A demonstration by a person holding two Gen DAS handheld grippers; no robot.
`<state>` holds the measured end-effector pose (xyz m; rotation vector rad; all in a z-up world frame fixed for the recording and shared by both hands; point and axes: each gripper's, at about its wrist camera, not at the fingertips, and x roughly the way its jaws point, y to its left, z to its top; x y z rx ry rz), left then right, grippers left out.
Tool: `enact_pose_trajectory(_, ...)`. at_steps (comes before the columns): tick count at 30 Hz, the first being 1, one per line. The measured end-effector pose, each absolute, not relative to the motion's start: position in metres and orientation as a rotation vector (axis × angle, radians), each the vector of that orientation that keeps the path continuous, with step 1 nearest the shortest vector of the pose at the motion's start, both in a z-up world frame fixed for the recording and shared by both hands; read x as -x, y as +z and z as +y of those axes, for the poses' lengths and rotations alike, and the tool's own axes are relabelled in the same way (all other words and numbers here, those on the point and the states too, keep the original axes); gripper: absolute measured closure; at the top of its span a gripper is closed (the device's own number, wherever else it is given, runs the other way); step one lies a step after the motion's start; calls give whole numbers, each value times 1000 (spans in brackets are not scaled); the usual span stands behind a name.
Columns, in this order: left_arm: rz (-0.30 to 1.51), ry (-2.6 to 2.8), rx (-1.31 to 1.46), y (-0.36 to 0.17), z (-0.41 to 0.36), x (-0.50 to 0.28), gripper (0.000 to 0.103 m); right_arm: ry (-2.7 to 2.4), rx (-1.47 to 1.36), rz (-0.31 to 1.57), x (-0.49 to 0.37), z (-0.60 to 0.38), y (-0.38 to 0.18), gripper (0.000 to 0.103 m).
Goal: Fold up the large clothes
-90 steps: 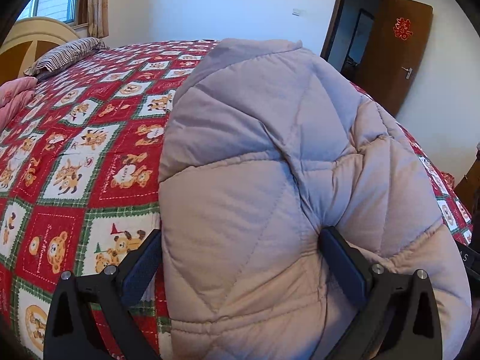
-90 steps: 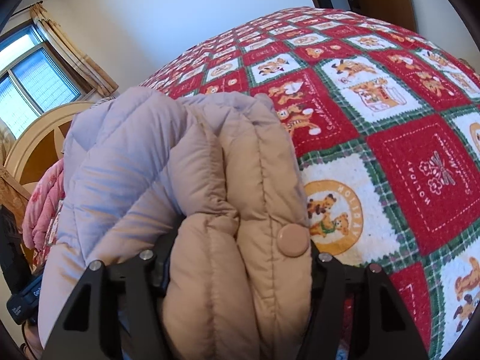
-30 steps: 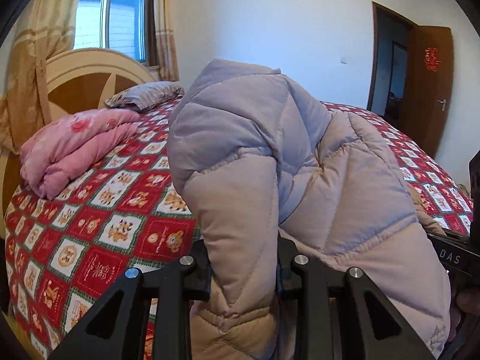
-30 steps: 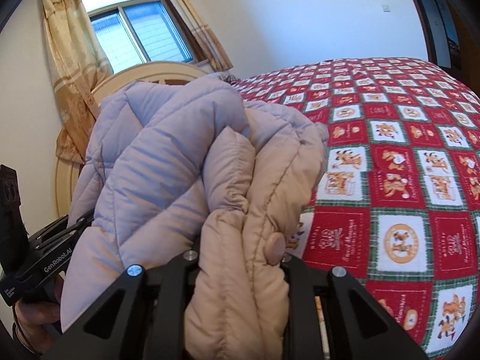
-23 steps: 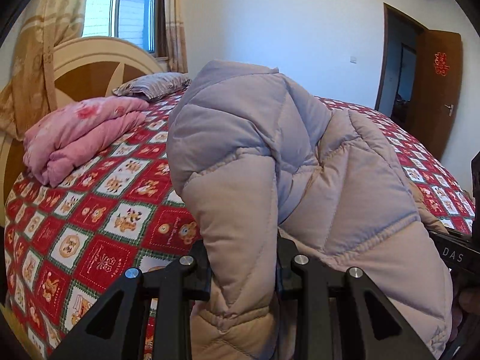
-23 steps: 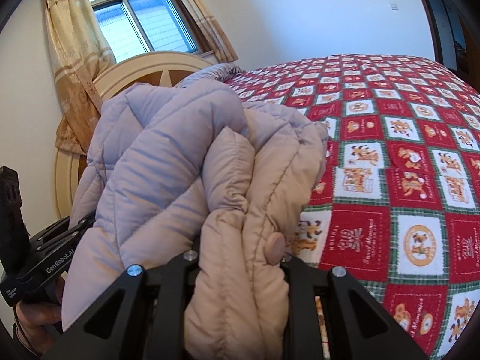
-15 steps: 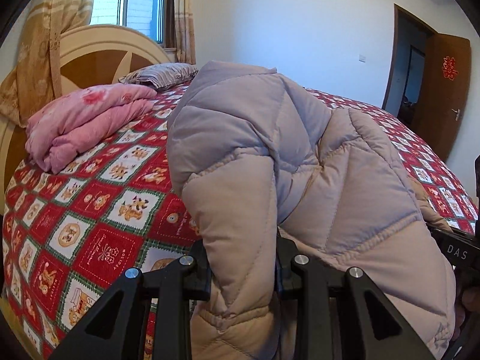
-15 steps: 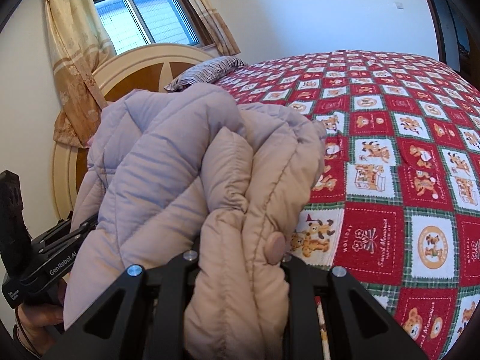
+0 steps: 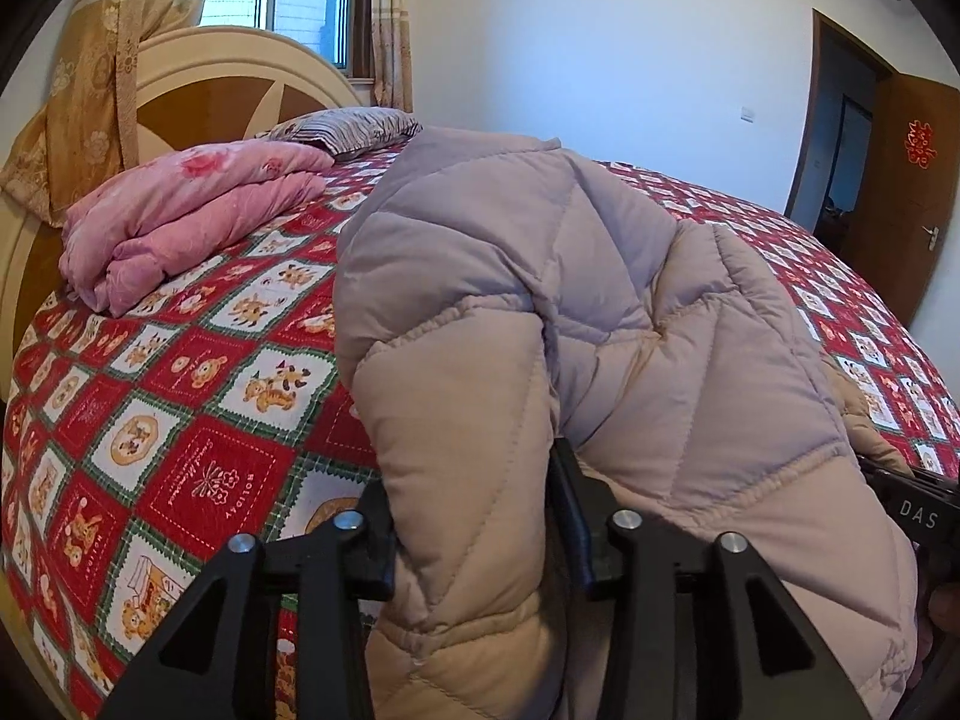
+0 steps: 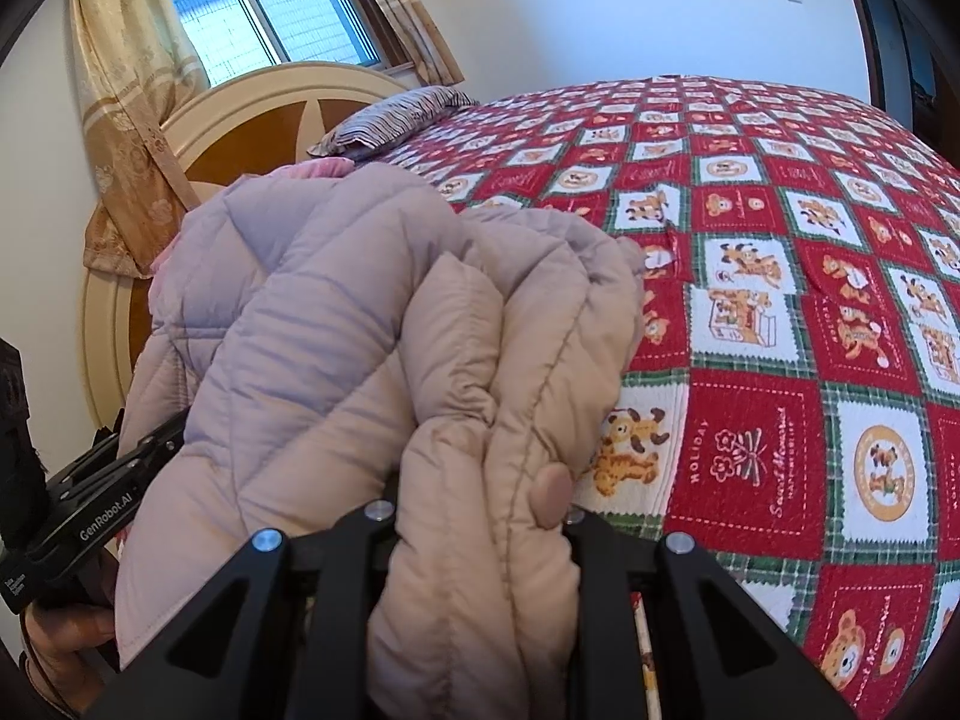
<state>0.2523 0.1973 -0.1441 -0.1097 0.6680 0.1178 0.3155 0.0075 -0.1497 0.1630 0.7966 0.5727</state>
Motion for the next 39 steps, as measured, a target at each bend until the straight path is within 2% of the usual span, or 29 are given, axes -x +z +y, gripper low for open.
enact_pose_trajectory(2, 674, 130, 116, -147, 201, -253, 49, 571, -157, 798, -316, 9, -151, 80)
enact_pose_trajectory(7, 680, 146, 121, -150, 204, -254, 39, 559, -151, 810, -318, 12, -154, 78)
enact_pose_trajectory(11, 686, 162, 137, -154, 211, -255, 29, 546, -152, 829, -321, 13, -157, 72)
enact_pose_trajectory(14, 688, 169, 145, -157, 214, -256, 25, 534, -160, 838, -323, 12, -160, 68)
enact_pose_trajectory(39, 687, 187, 203, -165, 224, -258, 12, 509, -128, 859, -326, 16, -172, 59)
